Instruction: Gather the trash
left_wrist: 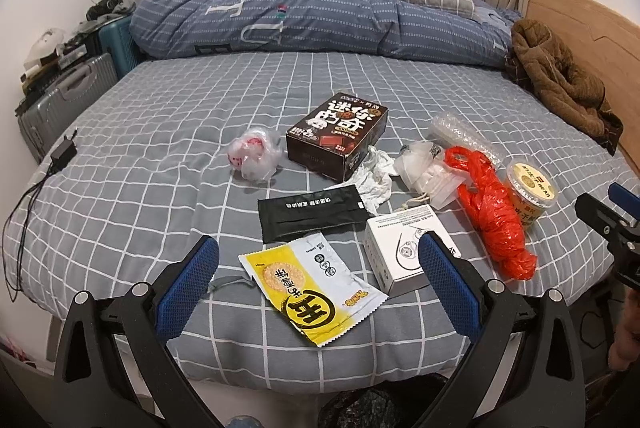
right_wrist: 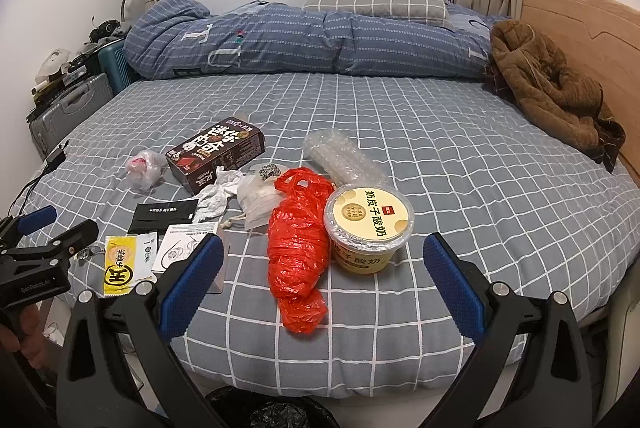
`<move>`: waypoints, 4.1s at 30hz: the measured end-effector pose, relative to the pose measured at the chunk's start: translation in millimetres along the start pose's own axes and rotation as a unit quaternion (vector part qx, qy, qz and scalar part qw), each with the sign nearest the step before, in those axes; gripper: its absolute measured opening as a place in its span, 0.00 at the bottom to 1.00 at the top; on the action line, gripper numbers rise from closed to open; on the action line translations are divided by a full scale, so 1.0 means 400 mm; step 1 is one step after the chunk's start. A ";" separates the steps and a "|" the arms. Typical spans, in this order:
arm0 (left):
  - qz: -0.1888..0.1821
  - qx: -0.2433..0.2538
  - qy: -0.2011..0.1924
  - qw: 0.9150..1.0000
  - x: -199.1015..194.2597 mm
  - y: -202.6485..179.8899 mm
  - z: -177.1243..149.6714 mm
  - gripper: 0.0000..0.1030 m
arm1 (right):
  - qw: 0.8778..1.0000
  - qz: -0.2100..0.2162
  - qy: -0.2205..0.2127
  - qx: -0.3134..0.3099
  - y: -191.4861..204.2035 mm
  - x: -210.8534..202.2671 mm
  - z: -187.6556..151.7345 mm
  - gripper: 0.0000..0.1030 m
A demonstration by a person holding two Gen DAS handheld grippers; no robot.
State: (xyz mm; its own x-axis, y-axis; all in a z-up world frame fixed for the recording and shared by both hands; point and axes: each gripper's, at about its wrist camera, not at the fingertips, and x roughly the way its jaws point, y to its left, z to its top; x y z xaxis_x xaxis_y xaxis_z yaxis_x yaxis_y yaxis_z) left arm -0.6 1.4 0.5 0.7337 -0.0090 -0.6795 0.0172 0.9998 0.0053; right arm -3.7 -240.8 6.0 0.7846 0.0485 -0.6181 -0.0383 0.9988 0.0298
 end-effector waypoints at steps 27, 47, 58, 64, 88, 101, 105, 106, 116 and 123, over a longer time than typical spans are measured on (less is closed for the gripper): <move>0.000 0.004 0.006 1.000 0.011 -0.019 0.002 0.94 | 1.000 -0.003 0.002 -0.010 0.005 0.007 -0.002 0.93; -0.023 0.024 0.077 0.997 0.199 -0.191 -0.004 0.94 | 0.998 -0.046 0.041 0.000 -0.097 0.178 0.006 0.93; -0.039 0.031 0.099 0.994 0.264 -0.235 -0.012 0.92 | 0.996 -0.047 0.072 0.013 -0.094 0.278 0.015 0.91; -0.026 0.033 0.096 0.995 0.283 -0.239 -0.014 0.82 | 0.995 -0.045 0.084 0.014 -0.090 0.321 0.009 0.86; -0.034 0.031 0.066 0.997 0.197 -0.189 0.010 0.70 | 0.999 -0.039 0.036 0.011 -0.082 0.198 0.046 0.82; -0.043 0.018 0.055 0.997 0.104 -0.137 -0.005 0.70 | 0.999 -0.023 0.019 0.011 -0.060 0.094 0.014 0.82; -0.035 0.016 0.050 0.998 0.056 -0.121 -0.028 0.70 | 1.000 -0.018 0.019 0.015 -0.055 0.053 -0.004 0.82; -0.035 0.012 0.048 0.998 0.043 -0.115 -0.030 0.70 | 1.000 -0.017 0.018 0.017 -0.053 0.042 -0.005 0.82; -0.043 0.003 0.041 0.998 -0.100 -0.099 -0.051 0.70 | 1.000 -0.001 0.006 0.017 0.009 -0.116 -0.005 0.82; -0.038 0.009 0.031 0.999 -0.183 -0.094 -0.074 0.70 | 1.000 0.004 -0.001 0.015 0.045 -0.202 -0.022 0.82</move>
State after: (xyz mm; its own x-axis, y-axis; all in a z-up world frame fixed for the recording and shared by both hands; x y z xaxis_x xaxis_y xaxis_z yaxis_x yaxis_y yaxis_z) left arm -75.2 -35.0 28.2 0.6862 -0.0836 -0.7226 0.0840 0.9958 -0.0354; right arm -73.3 -226.8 49.5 0.7851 0.0574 -0.6167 -0.0264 0.9979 0.0592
